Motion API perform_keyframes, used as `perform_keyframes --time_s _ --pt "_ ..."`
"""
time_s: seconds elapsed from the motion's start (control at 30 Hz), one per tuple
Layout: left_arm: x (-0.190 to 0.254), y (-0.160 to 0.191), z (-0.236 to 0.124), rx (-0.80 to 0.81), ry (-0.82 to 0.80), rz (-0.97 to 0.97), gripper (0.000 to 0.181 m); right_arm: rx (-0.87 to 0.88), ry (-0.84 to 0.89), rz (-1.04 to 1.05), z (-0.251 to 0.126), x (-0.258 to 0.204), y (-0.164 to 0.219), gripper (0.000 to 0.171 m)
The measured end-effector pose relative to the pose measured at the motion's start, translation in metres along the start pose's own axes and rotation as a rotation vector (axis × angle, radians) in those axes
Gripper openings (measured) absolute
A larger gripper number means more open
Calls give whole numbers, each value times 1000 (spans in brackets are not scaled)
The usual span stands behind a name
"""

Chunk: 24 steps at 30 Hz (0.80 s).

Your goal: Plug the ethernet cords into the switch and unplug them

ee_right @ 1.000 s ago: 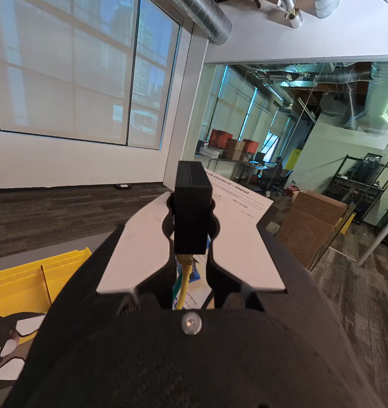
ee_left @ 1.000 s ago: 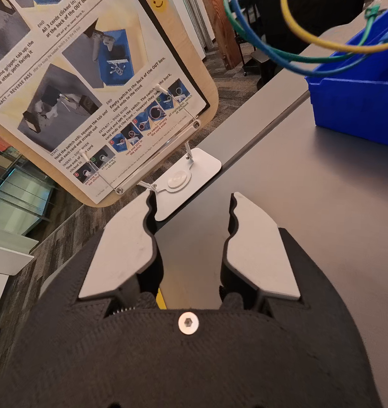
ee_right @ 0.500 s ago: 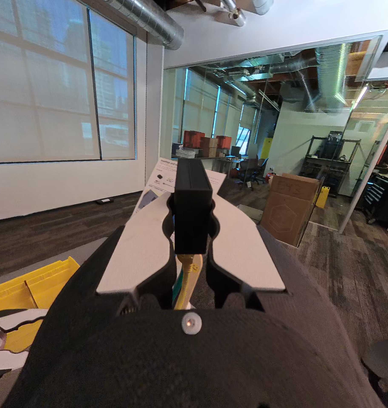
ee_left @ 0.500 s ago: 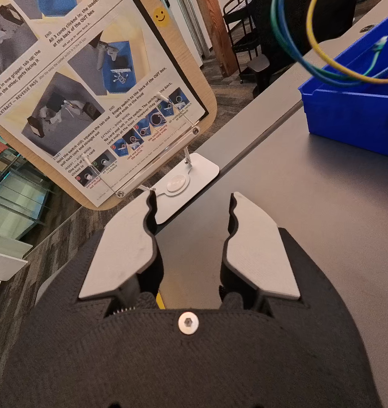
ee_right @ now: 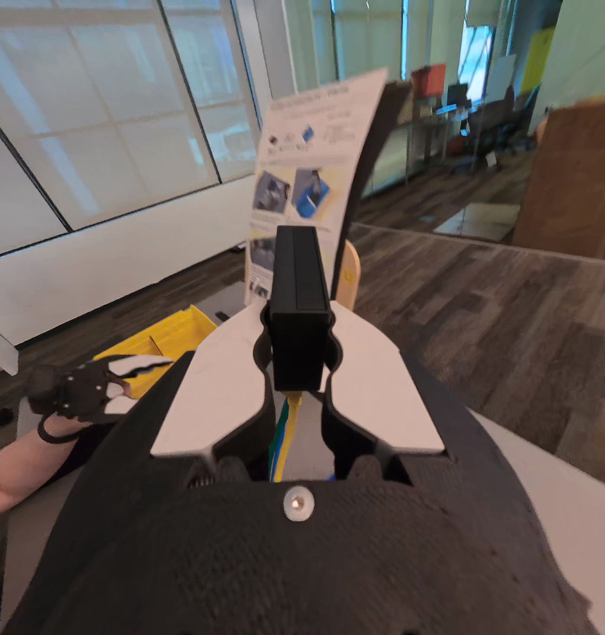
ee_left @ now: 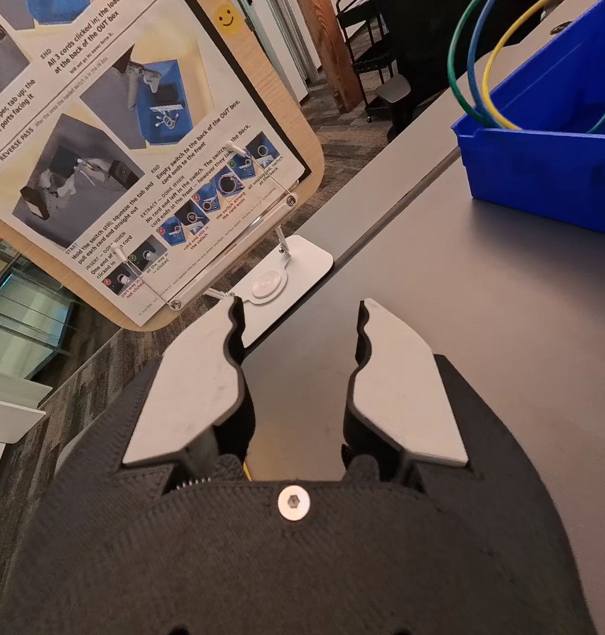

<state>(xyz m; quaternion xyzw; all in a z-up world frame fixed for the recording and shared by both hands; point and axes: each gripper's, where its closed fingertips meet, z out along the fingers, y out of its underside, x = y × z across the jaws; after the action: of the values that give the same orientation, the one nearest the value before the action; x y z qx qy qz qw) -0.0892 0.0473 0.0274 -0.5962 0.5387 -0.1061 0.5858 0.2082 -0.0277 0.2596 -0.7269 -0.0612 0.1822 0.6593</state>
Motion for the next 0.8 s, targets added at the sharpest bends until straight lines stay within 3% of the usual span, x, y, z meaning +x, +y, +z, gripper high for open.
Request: perform_keyframes --time_s 0.13,0.4,0.63,0.8 --pt "4 1 1 -4 8 8 62 -71 115 70 2 40 52 28" --pt "11 3 4 -16 21 35 62 -87 180 -108 26 66 108 28" --pt "14 6 7 -25 33 46 62 -201 -27 -372 32 50 157 28" --pt "18 8 9 -35 41 58 62 -264 -73 -332 28 59 206 29"
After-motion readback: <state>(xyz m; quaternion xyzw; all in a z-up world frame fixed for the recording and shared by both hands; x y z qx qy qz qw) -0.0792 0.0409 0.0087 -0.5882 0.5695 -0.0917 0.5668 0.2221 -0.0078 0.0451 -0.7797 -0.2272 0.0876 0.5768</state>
